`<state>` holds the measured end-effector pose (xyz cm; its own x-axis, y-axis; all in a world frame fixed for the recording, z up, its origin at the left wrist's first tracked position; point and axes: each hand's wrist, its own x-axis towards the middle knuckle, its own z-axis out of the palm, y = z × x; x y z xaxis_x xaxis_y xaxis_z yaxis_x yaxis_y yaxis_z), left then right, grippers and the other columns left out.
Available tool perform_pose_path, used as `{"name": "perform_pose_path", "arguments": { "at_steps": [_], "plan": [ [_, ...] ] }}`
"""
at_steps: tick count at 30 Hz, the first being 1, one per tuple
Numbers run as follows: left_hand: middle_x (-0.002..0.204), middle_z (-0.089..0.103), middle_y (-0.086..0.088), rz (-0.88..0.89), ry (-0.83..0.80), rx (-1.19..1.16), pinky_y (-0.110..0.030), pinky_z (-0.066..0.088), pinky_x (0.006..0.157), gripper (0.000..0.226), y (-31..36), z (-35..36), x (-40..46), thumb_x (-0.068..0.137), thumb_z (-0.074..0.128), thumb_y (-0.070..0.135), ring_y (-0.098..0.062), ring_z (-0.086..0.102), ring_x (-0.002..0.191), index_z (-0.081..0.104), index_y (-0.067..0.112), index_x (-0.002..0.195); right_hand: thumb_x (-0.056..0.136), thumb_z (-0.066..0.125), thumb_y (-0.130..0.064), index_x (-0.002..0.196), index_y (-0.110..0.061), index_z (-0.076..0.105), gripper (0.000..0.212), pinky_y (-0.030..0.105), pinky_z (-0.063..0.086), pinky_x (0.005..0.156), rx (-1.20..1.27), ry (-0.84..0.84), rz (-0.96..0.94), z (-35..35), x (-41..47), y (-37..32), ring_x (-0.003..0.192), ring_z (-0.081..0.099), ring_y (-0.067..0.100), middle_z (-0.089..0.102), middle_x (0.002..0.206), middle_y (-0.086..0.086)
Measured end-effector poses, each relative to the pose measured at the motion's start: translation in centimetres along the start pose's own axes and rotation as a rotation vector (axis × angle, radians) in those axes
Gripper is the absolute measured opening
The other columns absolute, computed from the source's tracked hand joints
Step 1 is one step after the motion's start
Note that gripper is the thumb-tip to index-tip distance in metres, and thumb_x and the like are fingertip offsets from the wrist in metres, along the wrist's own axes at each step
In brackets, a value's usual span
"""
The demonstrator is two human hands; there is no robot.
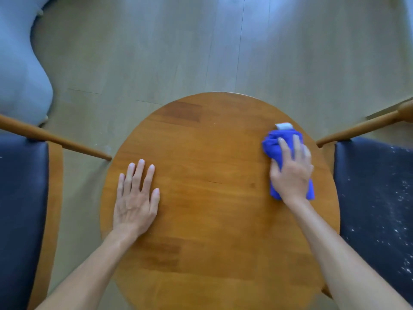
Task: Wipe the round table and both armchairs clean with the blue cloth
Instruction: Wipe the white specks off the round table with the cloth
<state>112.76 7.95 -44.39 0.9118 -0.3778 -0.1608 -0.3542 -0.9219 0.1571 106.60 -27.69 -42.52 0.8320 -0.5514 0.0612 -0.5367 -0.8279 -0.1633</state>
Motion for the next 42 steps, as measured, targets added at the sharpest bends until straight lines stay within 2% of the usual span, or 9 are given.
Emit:
{"name": "perform_pose_path", "arguments": {
  "at_steps": [8, 14, 17, 19, 26, 31, 34, 38, 42],
  "plan": [
    [0.160, 0.012, -0.007, -0.008, 0.042, 0.057, -0.045, 0.006, 0.120, 0.063, -0.3, 1.2, 0.1, 0.092, 0.026, 0.038, -0.026, 0.011, 0.147, 0.022, 0.016, 0.151, 0.093, 0.049, -0.025, 0.144, -0.017, 0.039, 0.053, 0.053, 0.033, 0.096, 0.066, 0.092, 0.596, 1.4, 0.5, -4.7, 0.140, 0.024, 0.042, 0.022, 0.158, 0.014],
    [0.159, 0.015, -0.008, -0.014, 0.051, 0.074, -0.047, 0.010, 0.119, 0.063, -0.3, 1.2, 0.2, 0.091, 0.028, 0.037, -0.027, 0.014, 0.147, 0.027, 0.013, 0.149, 0.089, 0.051, -0.037, 0.142, -0.023, 0.045, 0.055, 0.051, 0.030, 0.110, 0.136, -0.045, -0.195, 4.2, 0.7, -22.0, 0.142, 0.026, 0.039, 0.028, 0.156, 0.012],
    [0.158, 0.020, -0.010, -0.020, 0.054, 0.066, -0.047, 0.010, 0.119, 0.063, -0.2, 1.1, 0.1, 0.090, 0.029, 0.037, -0.028, 0.017, 0.146, 0.032, 0.010, 0.147, 0.085, 0.056, -0.024, 0.130, -0.022, 0.060, 0.044, 0.049, 0.039, 0.101, 0.201, -0.103, -0.757, 4.5, 0.3, -21.2, 0.135, 0.041, 0.036, 0.045, 0.147, 0.009],
    [0.158, 0.020, -0.010, -0.021, 0.046, 0.059, -0.045, 0.008, 0.119, 0.063, -0.1, 1.0, 0.2, 0.090, 0.029, 0.038, -0.028, 0.016, 0.146, 0.032, 0.010, 0.147, 0.082, 0.059, -0.019, 0.127, -0.022, 0.063, 0.046, 0.045, 0.042, 0.098, 0.202, -0.096, -0.831, 3.7, 2.0, -16.5, 0.133, 0.045, 0.035, 0.049, 0.144, 0.007],
    [0.158, 0.019, -0.011, -0.024, 0.027, 0.034, -0.046, 0.005, 0.119, 0.064, -0.2, 0.7, 0.3, 0.090, 0.027, 0.040, -0.030, 0.014, 0.146, 0.032, 0.011, 0.147, 0.092, 0.057, -0.019, 0.140, -0.013, 0.048, 0.049, 0.059, 0.039, 0.095, 0.008, 0.038, 0.380, -1.5, -0.1, 5.1, 0.132, 0.035, 0.043, 0.033, 0.153, 0.011],
    [0.156, 0.022, -0.014, -0.022, 0.054, 0.005, -0.048, 0.007, 0.118, 0.064, 0.1, 0.4, 0.3, 0.089, 0.029, 0.038, -0.033, 0.017, 0.145, 0.034, 0.009, 0.146, 0.095, 0.051, -0.022, 0.143, -0.013, 0.040, 0.051, 0.057, 0.031, 0.098, 0.088, 0.140, 0.933, -0.7, -5.2, 0.9, 0.134, 0.029, 0.043, 0.027, 0.156, 0.012],
    [0.157, 0.021, -0.014, -0.019, 0.060, 0.014, -0.048, 0.006, 0.118, 0.064, 0.1, 0.5, 0.3, 0.090, 0.028, 0.039, -0.033, 0.016, 0.145, 0.033, 0.010, 0.146, 0.092, 0.055, -0.026, 0.142, -0.017, 0.044, 0.052, 0.055, 0.035, 0.095, 0.107, 0.117, 0.749, 1.2, -2.9, -7.8, 0.136, 0.031, 0.042, 0.030, 0.155, 0.013],
    [0.157, 0.021, -0.013, -0.014, 0.073, 0.014, -0.048, 0.007, 0.118, 0.063, -0.1, 0.8, 0.2, 0.091, 0.029, 0.039, -0.031, 0.016, 0.145, 0.032, 0.011, 0.147, 0.087, 0.057, -0.026, 0.137, -0.020, 0.052, 0.051, 0.048, 0.042, 0.098, 0.083, 0.053, 0.089, 3.4, -5.0, -18.0, 0.136, 0.038, 0.039, 0.038, 0.151, 0.011],
    [0.157, 0.021, -0.011, -0.009, 0.072, 0.016, -0.047, 0.008, 0.119, 0.062, -0.6, 1.0, 0.1, 0.091, 0.030, 0.039, -0.029, 0.016, 0.146, 0.032, 0.013, 0.147, 0.085, 0.055, -0.015, 0.129, -0.020, 0.061, 0.045, 0.047, 0.043, 0.101, 0.153, -0.080, -0.618, 1.8, -13.3, -12.3, 0.136, 0.040, 0.037, 0.046, 0.146, 0.008]
  ]
}}
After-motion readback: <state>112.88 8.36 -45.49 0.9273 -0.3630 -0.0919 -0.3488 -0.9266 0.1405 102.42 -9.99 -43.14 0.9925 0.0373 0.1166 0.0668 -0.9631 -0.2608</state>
